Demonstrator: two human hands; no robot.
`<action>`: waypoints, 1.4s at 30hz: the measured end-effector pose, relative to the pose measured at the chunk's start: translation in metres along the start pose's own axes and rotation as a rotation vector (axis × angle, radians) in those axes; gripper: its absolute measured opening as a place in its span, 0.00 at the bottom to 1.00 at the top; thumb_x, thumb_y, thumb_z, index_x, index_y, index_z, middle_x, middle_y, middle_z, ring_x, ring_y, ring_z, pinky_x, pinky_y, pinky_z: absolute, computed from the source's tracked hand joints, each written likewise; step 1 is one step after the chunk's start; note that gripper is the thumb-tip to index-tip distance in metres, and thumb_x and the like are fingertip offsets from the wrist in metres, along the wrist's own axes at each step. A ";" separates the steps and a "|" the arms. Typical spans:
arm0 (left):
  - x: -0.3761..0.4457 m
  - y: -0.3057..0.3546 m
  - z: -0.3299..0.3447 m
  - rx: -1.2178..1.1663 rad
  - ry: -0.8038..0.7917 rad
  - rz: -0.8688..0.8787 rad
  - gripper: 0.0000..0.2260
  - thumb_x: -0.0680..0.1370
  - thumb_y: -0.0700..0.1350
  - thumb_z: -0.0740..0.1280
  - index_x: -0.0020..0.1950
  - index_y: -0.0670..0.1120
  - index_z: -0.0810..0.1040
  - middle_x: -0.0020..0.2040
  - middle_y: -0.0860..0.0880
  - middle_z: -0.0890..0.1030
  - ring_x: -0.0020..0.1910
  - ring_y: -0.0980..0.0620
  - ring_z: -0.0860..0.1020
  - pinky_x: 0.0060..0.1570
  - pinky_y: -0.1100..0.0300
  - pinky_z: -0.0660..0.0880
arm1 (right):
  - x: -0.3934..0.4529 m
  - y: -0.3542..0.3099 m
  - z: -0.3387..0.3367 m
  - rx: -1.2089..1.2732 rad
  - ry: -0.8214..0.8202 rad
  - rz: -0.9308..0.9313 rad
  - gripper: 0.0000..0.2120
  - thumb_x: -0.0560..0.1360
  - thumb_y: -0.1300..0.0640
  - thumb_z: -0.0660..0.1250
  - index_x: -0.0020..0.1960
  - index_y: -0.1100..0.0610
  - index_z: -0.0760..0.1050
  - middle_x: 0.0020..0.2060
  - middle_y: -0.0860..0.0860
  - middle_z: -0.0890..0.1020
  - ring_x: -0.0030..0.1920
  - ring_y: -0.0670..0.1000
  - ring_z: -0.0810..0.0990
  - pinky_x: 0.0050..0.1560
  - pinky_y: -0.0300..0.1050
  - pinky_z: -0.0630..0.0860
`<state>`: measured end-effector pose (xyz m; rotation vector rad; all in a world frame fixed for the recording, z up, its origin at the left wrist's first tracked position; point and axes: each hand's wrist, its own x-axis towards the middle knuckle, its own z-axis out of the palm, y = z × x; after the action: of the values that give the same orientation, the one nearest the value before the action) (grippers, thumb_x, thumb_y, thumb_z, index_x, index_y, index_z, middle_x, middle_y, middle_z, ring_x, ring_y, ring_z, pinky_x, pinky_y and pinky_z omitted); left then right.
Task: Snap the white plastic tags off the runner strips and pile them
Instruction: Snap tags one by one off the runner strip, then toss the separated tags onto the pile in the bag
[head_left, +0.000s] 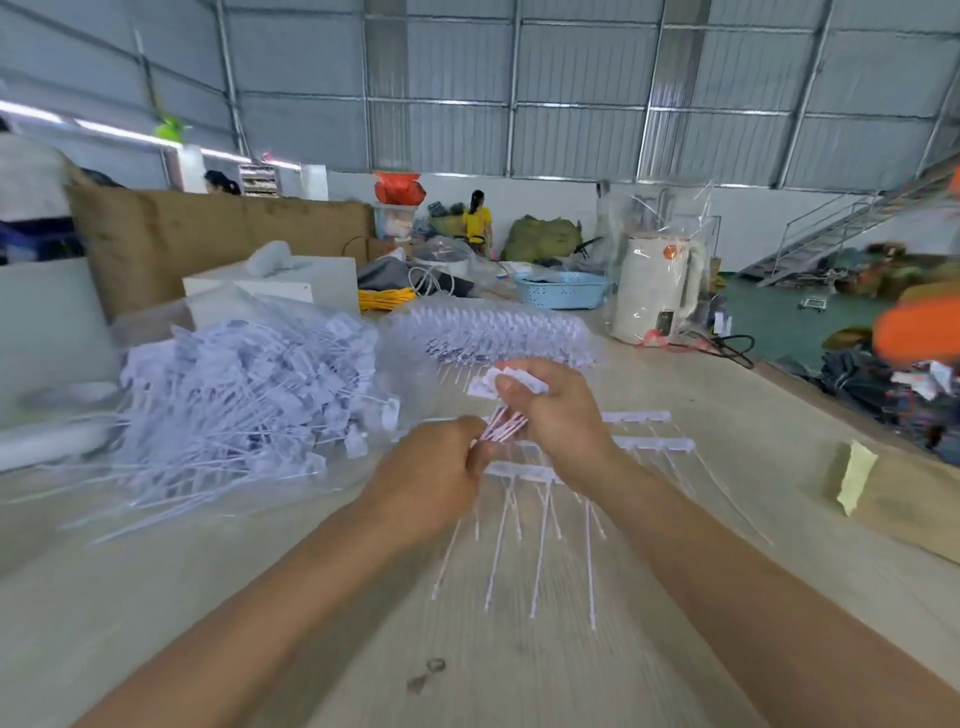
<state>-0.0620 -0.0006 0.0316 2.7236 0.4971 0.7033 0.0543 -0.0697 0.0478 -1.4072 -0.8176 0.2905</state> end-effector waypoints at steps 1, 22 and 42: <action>-0.011 -0.011 -0.008 0.066 0.030 -0.015 0.08 0.81 0.48 0.56 0.47 0.48 0.72 0.44 0.44 0.80 0.44 0.43 0.77 0.38 0.56 0.65 | 0.000 -0.001 0.018 0.008 -0.034 -0.004 0.05 0.76 0.64 0.66 0.51 0.60 0.78 0.37 0.54 0.78 0.35 0.51 0.77 0.41 0.46 0.76; 0.025 -0.234 -0.090 0.625 0.115 -0.560 0.11 0.78 0.35 0.56 0.58 0.39 0.74 0.58 0.41 0.77 0.58 0.46 0.75 0.54 0.61 0.67 | 0.058 0.051 0.185 -0.436 -0.339 -0.059 0.15 0.76 0.55 0.67 0.62 0.59 0.74 0.59 0.54 0.78 0.57 0.51 0.77 0.53 0.36 0.72; 0.041 -0.194 -0.064 0.699 0.118 -0.723 0.21 0.76 0.44 0.60 0.69 0.41 0.65 0.67 0.42 0.65 0.67 0.41 0.63 0.64 0.44 0.62 | 0.054 0.063 0.169 -0.687 -0.412 -0.240 0.19 0.75 0.64 0.65 0.66 0.60 0.70 0.64 0.56 0.72 0.62 0.53 0.73 0.59 0.38 0.67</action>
<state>-0.1106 0.2023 0.0344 2.7181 1.9272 0.5436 -0.0007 0.1035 -0.0023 -1.8883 -1.5112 0.1123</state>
